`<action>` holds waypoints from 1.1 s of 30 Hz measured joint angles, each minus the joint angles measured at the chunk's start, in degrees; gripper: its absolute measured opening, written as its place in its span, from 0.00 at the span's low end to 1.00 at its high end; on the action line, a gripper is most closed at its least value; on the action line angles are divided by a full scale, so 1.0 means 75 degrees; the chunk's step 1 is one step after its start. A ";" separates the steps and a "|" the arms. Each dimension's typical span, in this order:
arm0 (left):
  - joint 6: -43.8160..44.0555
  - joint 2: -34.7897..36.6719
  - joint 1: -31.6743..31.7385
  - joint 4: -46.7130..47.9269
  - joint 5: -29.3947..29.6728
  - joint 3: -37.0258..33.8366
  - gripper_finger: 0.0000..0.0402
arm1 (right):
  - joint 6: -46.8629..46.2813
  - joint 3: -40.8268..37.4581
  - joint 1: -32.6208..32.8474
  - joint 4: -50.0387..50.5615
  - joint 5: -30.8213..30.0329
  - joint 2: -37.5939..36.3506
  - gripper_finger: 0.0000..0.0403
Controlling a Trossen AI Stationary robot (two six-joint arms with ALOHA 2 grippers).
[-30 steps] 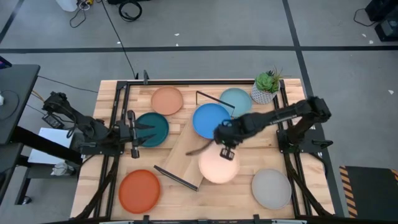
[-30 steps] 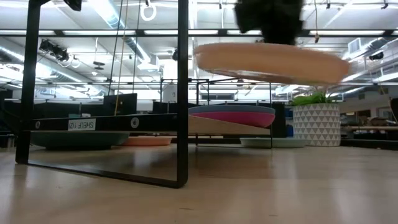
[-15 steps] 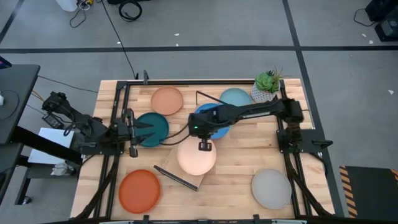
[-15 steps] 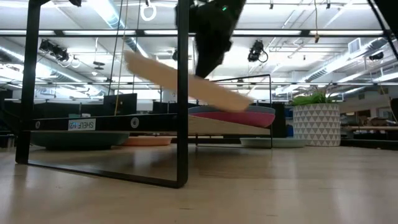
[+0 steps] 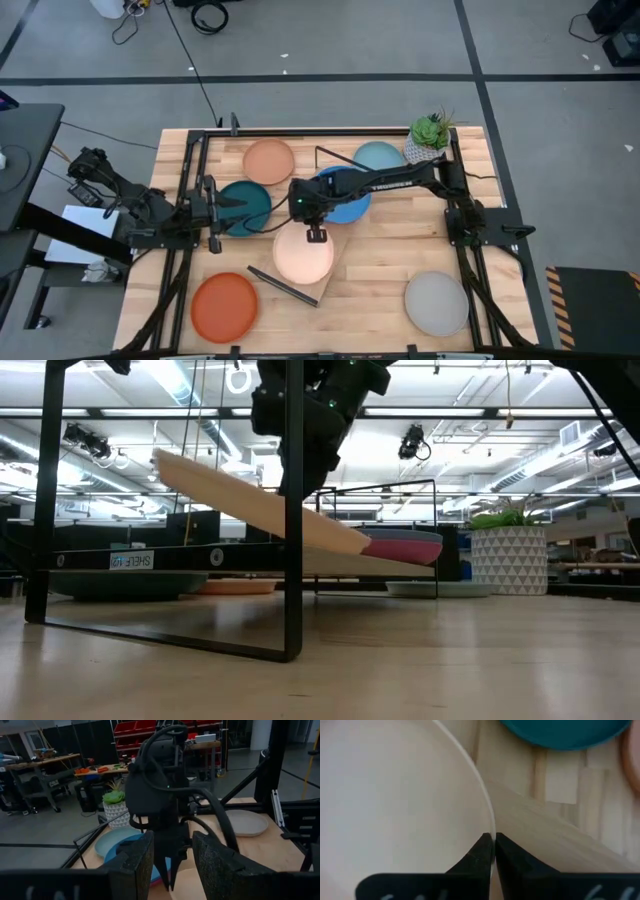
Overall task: Place and stack plates onto a shelf
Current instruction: Put the peach plate on the shelf, then stack the dark blue plate on top of the blue plate on the shelf
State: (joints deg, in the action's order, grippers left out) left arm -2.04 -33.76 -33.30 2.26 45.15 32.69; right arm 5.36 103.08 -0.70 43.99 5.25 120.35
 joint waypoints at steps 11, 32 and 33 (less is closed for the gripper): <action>0.0009 0.0000 -0.0003 0.0198 0.0000 0.0000 0.36 | 0.0186 -0.0002 0.0205 -0.0158 -0.0386 0.0065 0.15; 0.2922 -0.1154 0.2358 0.3234 -0.1750 0.0000 0.35 | -0.2051 -0.0002 0.1925 0.1764 -0.3002 -0.1502 0.17; 0.2862 -0.1321 0.2676 0.3237 -0.2097 0.0000 0.35 | -0.2160 -0.0002 0.1980 0.1823 -0.3008 -0.1525 0.17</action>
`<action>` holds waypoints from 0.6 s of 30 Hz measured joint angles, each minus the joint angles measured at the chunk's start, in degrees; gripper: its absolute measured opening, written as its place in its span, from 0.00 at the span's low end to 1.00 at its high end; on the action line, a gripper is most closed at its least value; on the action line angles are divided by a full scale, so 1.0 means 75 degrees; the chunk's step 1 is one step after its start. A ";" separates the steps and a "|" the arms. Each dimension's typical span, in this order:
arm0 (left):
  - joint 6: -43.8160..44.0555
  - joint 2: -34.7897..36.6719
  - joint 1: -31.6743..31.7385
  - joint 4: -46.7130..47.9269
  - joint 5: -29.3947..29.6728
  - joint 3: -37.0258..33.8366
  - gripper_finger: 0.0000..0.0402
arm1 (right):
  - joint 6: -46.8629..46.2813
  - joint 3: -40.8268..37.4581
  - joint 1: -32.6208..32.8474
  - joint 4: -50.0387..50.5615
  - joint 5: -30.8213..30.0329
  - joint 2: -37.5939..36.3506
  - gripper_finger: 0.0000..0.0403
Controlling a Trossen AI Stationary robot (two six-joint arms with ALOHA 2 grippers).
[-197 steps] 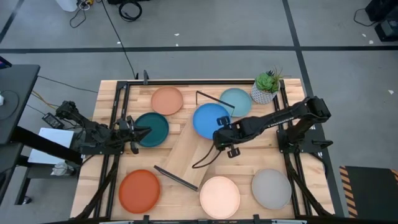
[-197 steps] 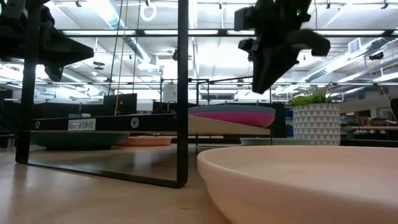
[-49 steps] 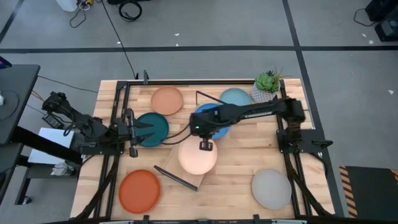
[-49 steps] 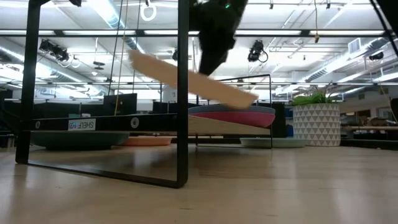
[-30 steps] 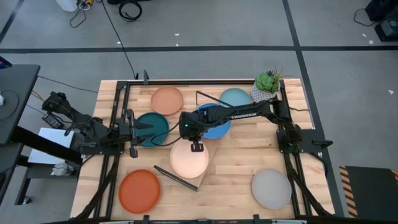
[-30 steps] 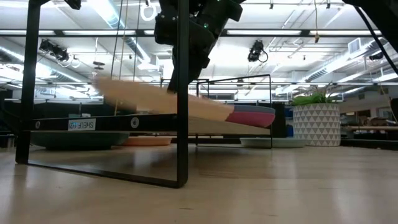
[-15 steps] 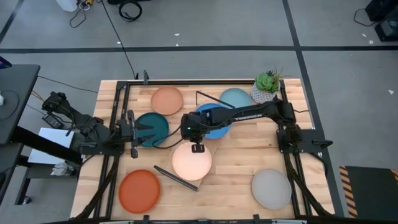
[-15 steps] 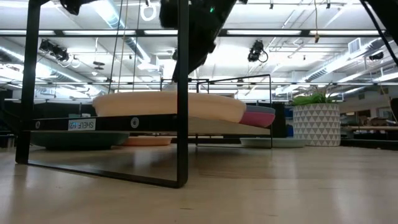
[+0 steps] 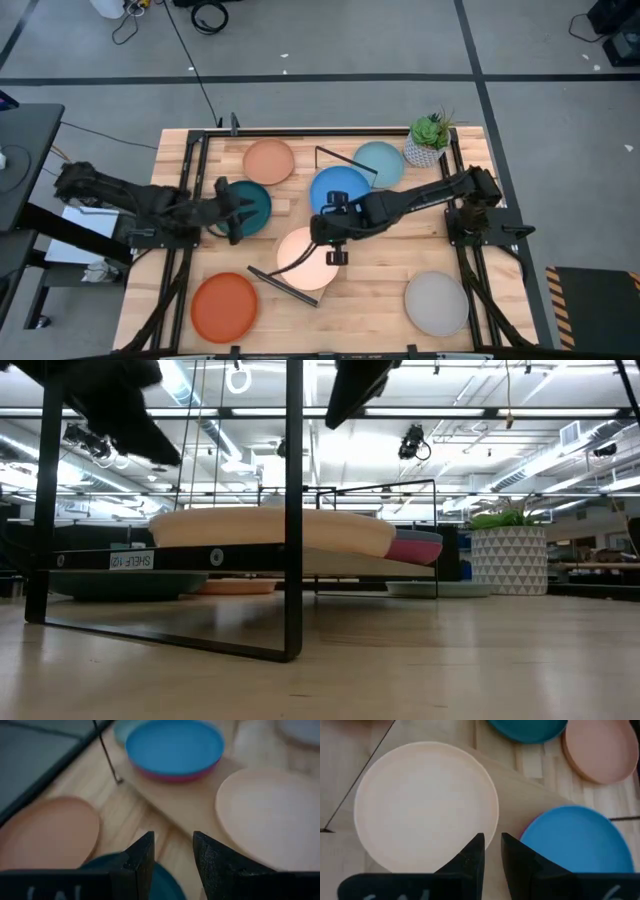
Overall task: Place and stack plates onto a shelf
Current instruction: Stack the dark blue plate on top of the blue plate on the shelf
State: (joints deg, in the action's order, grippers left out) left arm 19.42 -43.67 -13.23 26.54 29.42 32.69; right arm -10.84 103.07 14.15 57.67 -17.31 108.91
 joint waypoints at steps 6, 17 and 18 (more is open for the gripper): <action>-0.0673 -0.0941 0.1983 -0.0014 -0.1941 0.0000 0.35 | -0.0585 -0.0054 0.0394 0.0625 -0.0214 -0.0056 0.17; -0.0519 -0.2707 0.3286 0.0339 -0.3481 0.0458 0.35 | -0.1628 -0.1274 0.0965 0.0784 -0.0767 -0.0056 0.17; -0.0490 -0.2917 0.3213 0.0428 -0.3484 0.0614 0.35 | -0.1700 -0.1376 0.0971 0.0793 -0.0767 -0.0051 0.17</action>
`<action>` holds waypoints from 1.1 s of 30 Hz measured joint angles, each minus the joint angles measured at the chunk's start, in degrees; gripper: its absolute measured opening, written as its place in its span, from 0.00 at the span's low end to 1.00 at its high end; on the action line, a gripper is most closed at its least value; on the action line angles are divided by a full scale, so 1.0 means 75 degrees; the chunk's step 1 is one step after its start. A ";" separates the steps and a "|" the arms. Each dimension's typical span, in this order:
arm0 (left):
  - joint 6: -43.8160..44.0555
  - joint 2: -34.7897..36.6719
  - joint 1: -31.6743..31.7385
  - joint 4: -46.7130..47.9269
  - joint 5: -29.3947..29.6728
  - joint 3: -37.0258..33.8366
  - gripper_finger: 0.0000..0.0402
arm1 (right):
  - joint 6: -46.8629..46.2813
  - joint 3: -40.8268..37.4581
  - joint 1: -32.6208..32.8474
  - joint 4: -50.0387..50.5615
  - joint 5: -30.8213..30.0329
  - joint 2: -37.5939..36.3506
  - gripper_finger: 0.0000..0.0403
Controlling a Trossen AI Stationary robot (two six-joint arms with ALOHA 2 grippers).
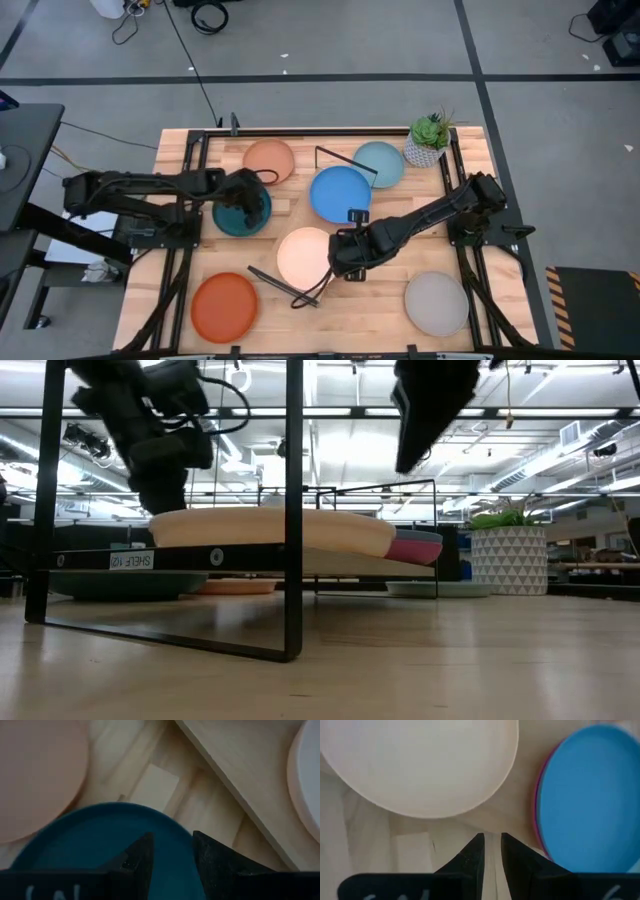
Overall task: Place and stack plates onto a shelf
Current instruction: Stack the dark blue plate on top of the blue plate on the shelf
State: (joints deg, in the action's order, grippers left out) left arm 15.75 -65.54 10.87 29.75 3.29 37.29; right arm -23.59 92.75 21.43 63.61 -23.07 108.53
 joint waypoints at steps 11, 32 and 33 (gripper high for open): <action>0.0264 -0.2009 -0.0955 0.0824 0.0825 0.1429 0.35 | -0.0921 -0.0556 0.0467 0.0333 -0.0460 -0.0108 0.17; 0.1225 -0.3502 -0.1308 0.1242 0.1631 0.1551 0.32 | -0.1510 -0.0620 0.0994 0.0609 -0.1008 -0.0215 0.17; 0.1273 -0.3506 -0.1310 0.1269 0.1639 0.1551 0.30 | -0.1513 -0.0620 0.0994 0.0608 -0.1010 -0.0215 0.17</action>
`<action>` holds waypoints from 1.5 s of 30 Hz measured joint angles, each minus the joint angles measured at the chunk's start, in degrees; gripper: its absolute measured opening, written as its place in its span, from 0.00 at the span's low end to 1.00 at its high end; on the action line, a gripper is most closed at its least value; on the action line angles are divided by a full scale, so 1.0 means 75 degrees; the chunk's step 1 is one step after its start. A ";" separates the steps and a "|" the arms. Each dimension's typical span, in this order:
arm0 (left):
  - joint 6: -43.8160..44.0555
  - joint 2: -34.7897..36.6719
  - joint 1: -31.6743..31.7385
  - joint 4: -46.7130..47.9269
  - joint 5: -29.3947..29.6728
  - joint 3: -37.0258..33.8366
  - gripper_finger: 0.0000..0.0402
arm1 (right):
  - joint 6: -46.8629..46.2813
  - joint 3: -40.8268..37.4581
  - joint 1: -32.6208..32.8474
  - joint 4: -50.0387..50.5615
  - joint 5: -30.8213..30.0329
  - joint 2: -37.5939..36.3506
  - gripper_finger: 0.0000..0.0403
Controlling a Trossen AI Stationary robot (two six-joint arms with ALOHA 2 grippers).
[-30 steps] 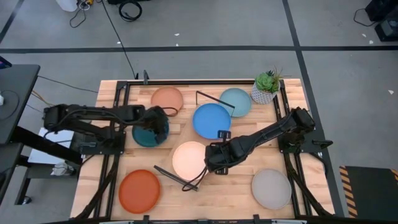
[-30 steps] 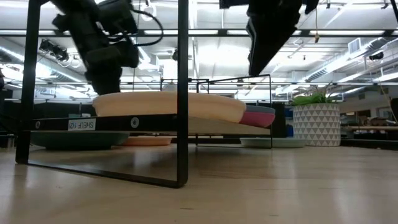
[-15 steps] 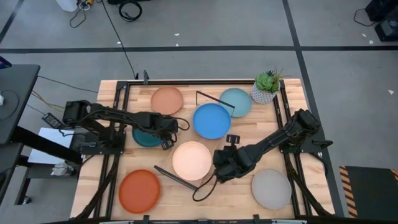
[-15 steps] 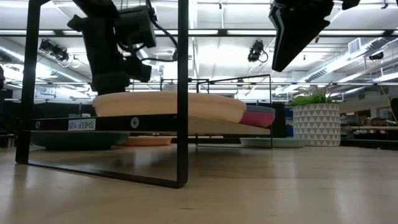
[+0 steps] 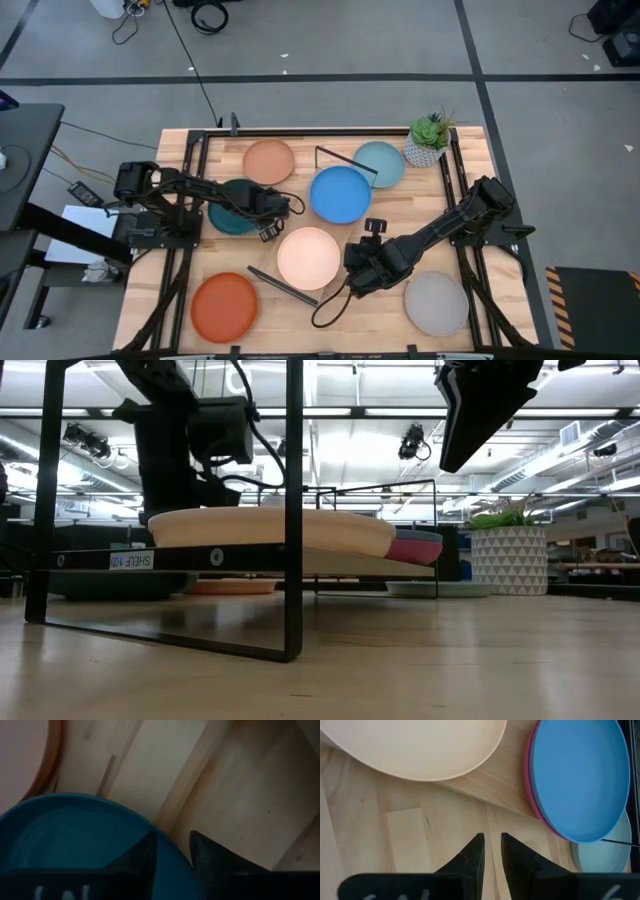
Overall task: Place and stack plates onto a shelf
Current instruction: Stack the dark blue plate on top of the blue plate on the shelf
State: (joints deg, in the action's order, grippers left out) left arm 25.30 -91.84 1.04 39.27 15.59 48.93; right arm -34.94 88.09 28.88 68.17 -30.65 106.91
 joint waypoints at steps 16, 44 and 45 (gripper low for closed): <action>0.0444 0.0099 -0.0546 0.2241 -0.1298 0.0888 0.03 | -0.0007 0.0000 0.0001 0.0116 0.0007 0.0000 0.17; -0.9193 -0.0074 -0.0748 0.0326 -0.1779 0.3270 0.03 | -0.1808 -0.1254 0.0863 0.0359 -0.0723 -0.1293 0.13; -0.9369 -0.0160 -0.0653 0.0135 -0.1784 0.3270 0.03 | -0.1801 -0.1461 0.0863 0.0187 -0.0709 -0.1494 0.13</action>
State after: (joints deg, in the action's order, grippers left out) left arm -44.97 -93.04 -3.86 40.28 2.20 73.45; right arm -48.45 77.13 35.35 69.58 -35.97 95.71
